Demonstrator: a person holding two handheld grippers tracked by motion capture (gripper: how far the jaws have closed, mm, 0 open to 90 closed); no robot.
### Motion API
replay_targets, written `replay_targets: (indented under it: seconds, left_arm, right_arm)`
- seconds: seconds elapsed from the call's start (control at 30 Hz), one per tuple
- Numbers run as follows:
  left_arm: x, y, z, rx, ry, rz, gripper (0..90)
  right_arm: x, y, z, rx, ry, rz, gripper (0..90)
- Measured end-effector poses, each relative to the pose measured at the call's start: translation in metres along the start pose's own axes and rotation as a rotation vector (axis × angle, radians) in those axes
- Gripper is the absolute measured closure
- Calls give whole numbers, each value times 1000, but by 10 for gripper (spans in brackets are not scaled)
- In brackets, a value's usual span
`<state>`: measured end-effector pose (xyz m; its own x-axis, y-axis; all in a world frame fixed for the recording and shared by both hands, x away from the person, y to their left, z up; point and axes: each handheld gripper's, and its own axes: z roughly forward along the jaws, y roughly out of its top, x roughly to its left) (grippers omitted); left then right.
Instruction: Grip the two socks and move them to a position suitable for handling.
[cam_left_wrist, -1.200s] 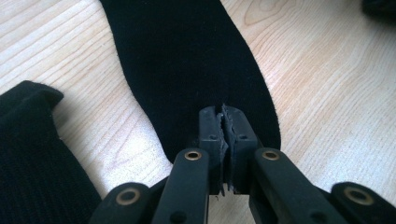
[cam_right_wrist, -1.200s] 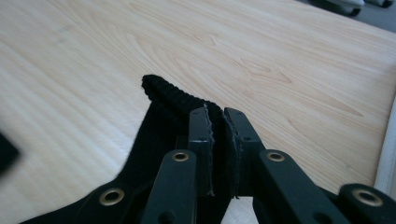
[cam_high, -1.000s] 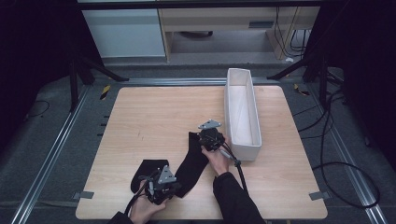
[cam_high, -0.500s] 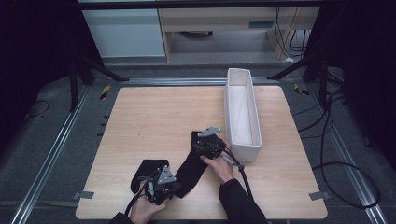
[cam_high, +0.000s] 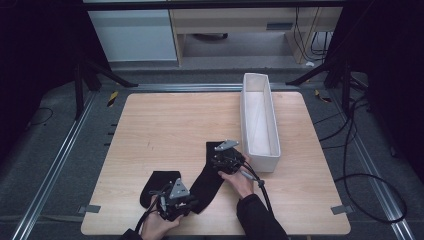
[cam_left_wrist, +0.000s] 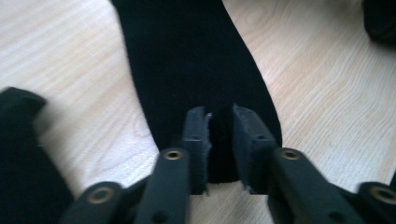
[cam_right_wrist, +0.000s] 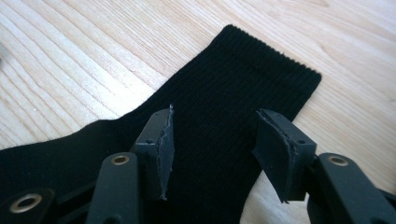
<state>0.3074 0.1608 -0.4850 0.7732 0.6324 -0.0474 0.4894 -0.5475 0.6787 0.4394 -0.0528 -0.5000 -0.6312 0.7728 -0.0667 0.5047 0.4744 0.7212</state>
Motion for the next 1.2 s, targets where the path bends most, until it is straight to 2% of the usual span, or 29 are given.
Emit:
replay_targets:
  seconds: [0.07, 0.1, 0.2, 0.27, 0.3, 0.33, 0.4, 0.57, 0.6, 0.63, 0.8, 0.9, 0.97, 1.07, 1.2]
  left_arm:
    - [3, 1, -9, -36, 13, -22, 657]
    - [5, 1, -14, -51, 19, -30, 606]
    - [14, -2, -33, -100, 57, -65, 574]
    - [21, -6, -45, -122, 89, -81, 545]
    - [26, -9, -52, -131, 121, -89, 533]
    - [33, -14, -60, -142, 143, -115, 524]
    - [45, -24, -71, -146, 177, -160, 509]
    - [68, -47, -89, -133, 274, -223, 495]
    - [71, -50, -92, -135, 290, -234, 493]
    - [75, -53, -93, -141, 307, -245, 493]
    - [87, -65, -97, -129, 366, -274, 492]
    - [93, -70, -95, -112, 383, -292, 498]
    - [96, -72, -94, -109, 386, -307, 500]
    - [96, -74, -93, -105, 389, -303, 510]
    - [96, -74, -91, -87, 390, -300, 561]
  right_arm:
    - [2, 2, -5, -25, -6, -16, 480]
    - [3, 5, -11, -73, 19, -4, 478]
    - [5, 11, -19, -103, 46, 12, 473]
    - [9, 17, -26, -139, 71, 21, 463]
    - [10, 19, -29, -153, 83, 25, 458]
    - [13, 22, -32, -170, 100, 31, 455]
    - [20, 29, -38, -191, 131, 26, 451]
    - [43, 40, -44, -215, 189, -8, 442]
    - [53, 44, -44, -220, 219, -21, 446]
    - [53, 44, -44, -220, 219, -21, 446]
    - [83, 48, -41, -218, 295, -72, 467]
    - [102, 47, -36, -210, 341, -107, 477]
    - [112, 44, -31, -193, 364, -125, 481]
    - [131, 37, -23, -153, 391, -165, 482]
    - [148, 29, -16, -115, 424, -198, 500]
